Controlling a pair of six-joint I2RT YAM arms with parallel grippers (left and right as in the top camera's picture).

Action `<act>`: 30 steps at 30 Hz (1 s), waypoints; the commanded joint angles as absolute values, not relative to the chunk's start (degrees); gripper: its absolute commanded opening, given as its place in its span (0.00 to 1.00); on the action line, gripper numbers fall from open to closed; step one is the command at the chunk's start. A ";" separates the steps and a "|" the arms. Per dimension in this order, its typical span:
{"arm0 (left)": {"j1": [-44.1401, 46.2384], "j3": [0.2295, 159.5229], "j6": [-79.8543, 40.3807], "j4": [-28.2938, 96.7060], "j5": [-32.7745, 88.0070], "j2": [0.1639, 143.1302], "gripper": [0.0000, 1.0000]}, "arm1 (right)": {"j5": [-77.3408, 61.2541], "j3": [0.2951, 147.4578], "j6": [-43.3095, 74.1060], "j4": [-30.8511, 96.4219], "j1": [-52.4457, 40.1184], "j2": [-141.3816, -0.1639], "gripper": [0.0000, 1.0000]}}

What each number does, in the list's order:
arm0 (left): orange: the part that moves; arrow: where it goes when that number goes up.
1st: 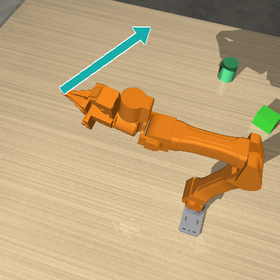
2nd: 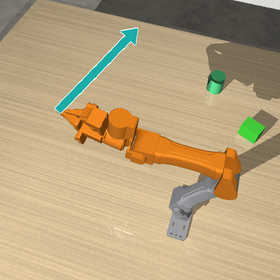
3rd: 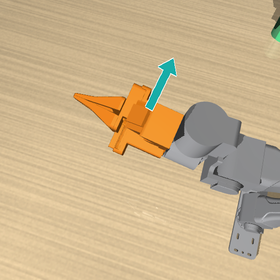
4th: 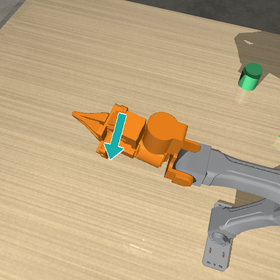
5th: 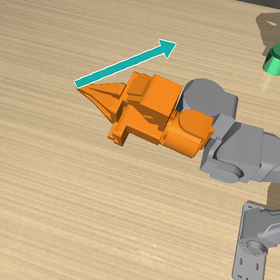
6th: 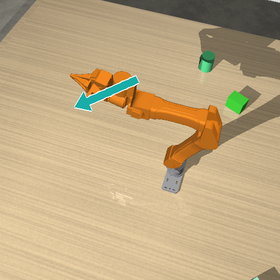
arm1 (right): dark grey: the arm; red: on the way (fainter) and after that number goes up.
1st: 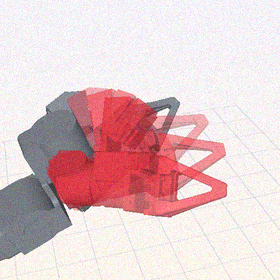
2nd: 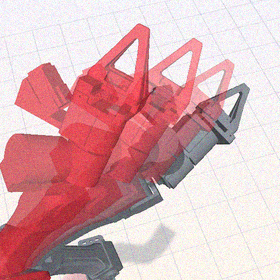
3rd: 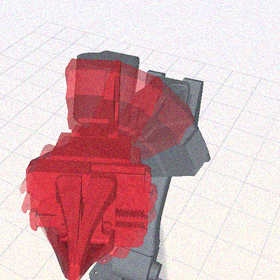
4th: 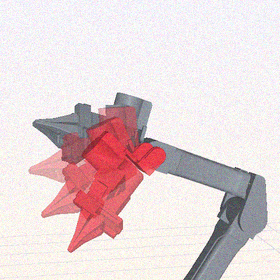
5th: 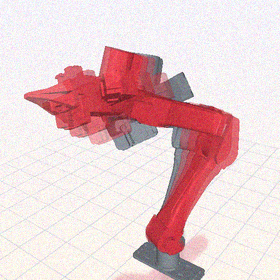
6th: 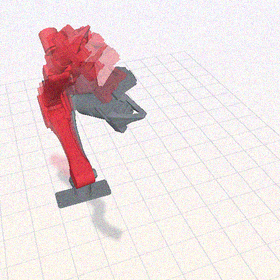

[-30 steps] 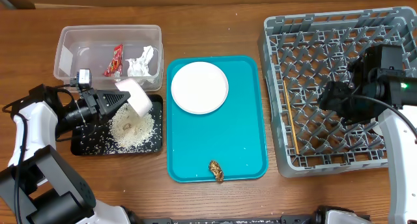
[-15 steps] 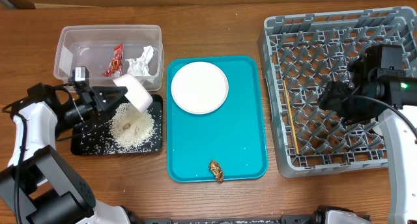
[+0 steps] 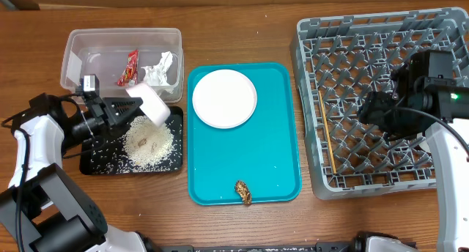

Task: Sort waste into correct bins and load items into the dishwasher
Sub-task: 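Tilt the bowl with the left gripper to pour rice onto the black tray, then carry the empty white bowl right and set it on the teal tray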

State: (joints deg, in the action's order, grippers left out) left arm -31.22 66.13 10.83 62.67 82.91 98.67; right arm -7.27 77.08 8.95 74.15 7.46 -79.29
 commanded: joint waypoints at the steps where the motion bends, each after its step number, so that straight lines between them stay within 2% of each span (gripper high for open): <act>1: -30.85 66.06 13.37 64.23 83.13 98.10 0.04 | -7.60 77.25 8.51 73.84 7.64 -78.89 0.69; 8: -27.86 66.83 15.92 67.70 77.34 96.90 0.04 | -7.60 77.25 8.51 73.84 7.64 -78.89 0.68; 14: -18.79 70.91 15.75 68.75 67.68 93.17 0.04 | -7.60 77.25 8.54 73.84 7.64 -78.89 0.69; 17: -11.20 73.71 13.13 67.59 60.77 91.24 0.04 | -7.60 77.25 8.54 73.82 7.64 -78.89 0.68; 22: 7.27 75.26 1.74 60.10 38.89 91.09 0.04 | -7.60 77.25 8.54 73.82 7.64 -78.89 0.69; 30: 31.97 75.22 -8.49 50.52 15.25 95.09 0.04 | -7.60 77.25 8.51 73.84 7.64 -78.89 0.69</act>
